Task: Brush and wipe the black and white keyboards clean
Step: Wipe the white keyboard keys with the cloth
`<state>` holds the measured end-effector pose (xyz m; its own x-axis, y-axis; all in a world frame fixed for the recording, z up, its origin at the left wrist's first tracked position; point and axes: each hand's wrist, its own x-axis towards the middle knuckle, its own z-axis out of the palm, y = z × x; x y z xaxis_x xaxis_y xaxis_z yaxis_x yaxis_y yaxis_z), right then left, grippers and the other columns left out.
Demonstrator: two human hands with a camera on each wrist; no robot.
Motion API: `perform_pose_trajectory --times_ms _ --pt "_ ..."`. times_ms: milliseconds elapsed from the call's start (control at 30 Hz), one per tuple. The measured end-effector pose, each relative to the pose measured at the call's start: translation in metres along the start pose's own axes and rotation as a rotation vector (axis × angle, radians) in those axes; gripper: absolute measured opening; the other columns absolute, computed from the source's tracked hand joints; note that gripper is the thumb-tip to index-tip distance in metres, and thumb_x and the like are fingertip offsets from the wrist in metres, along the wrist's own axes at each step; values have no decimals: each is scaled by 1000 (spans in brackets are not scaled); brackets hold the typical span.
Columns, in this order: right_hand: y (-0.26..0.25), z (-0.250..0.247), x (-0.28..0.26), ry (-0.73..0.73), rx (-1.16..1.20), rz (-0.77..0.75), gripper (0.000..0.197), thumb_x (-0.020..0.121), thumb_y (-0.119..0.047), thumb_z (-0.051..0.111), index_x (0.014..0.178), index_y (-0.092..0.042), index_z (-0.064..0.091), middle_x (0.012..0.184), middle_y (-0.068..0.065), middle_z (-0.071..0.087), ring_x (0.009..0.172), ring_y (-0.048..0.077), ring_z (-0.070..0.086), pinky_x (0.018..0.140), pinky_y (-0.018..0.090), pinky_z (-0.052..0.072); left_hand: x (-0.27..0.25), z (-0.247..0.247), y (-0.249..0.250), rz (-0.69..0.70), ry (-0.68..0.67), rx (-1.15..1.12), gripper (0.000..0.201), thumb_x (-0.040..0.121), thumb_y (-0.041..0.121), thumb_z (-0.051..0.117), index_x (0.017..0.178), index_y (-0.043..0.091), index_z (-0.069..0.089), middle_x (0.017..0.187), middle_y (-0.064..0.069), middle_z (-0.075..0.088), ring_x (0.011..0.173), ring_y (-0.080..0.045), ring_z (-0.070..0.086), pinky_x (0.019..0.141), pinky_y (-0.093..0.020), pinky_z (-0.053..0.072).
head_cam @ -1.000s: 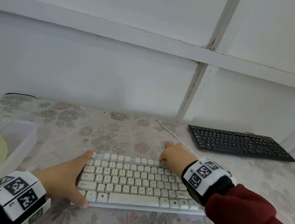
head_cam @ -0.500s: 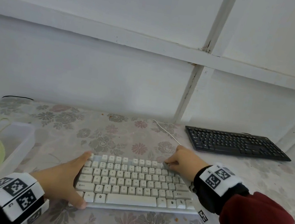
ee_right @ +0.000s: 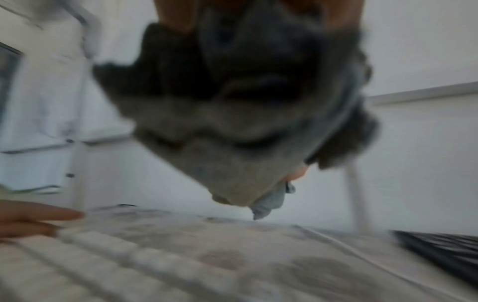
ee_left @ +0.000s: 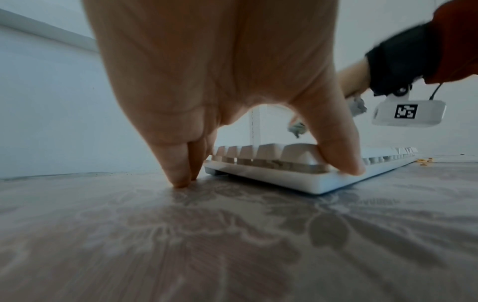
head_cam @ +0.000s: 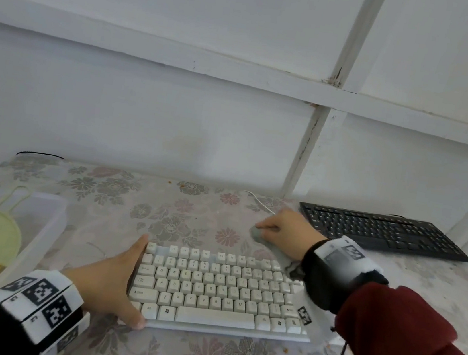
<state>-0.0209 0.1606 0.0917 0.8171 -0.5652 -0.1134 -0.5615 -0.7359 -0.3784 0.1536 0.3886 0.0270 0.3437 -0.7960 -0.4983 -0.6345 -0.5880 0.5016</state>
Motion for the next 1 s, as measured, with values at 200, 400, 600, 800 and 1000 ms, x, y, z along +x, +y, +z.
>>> perform_pose_trajectory --times_ms 200,400,600,800,1000 --pt "-108 65 29 -158 -124 -164 37 93 -14 48 56 -13 44 95 4 35 78 24 42 78 35 41 -2 -2 -1 60 -15 -56 156 33 60 75 142 20 -30 153 9 20 133 -8 32 110 -22 26" --pt "-133 91 45 -188 -308 -218 27 97 -9 42 106 -4 67 104 9 33 93 31 38 85 38 36 -1 -2 -4 111 7 -69 160 27 65 68 143 15 -29 147 10 33 127 -4 38 106 -17 27" --pt "-128 86 46 -210 -400 -272 26 96 -10 47 112 -4 65 92 4 33 93 29 35 83 36 34 -1 -3 -7 153 4 -85 164 22 72 64 142 14 -31 153 7 22 135 -7 28 109 -18 21" --pt "-136 79 52 -269 -623 -343 29 98 -9 43 120 -6 61 133 12 41 120 36 38 90 36 36 -2 -3 -6 181 -3 -89 160 26 69 65 142 13 -29 153 9 20 130 0 25 107 -15 18" --pt "-100 62 59 -269 -508 -155 24 96 -16 48 110 -6 65 115 9 44 105 31 44 101 42 40 3 -4 -10 146 -24 -42 165 20 78 61 143 16 -29 156 6 10 140 -9 19 116 -28 17"
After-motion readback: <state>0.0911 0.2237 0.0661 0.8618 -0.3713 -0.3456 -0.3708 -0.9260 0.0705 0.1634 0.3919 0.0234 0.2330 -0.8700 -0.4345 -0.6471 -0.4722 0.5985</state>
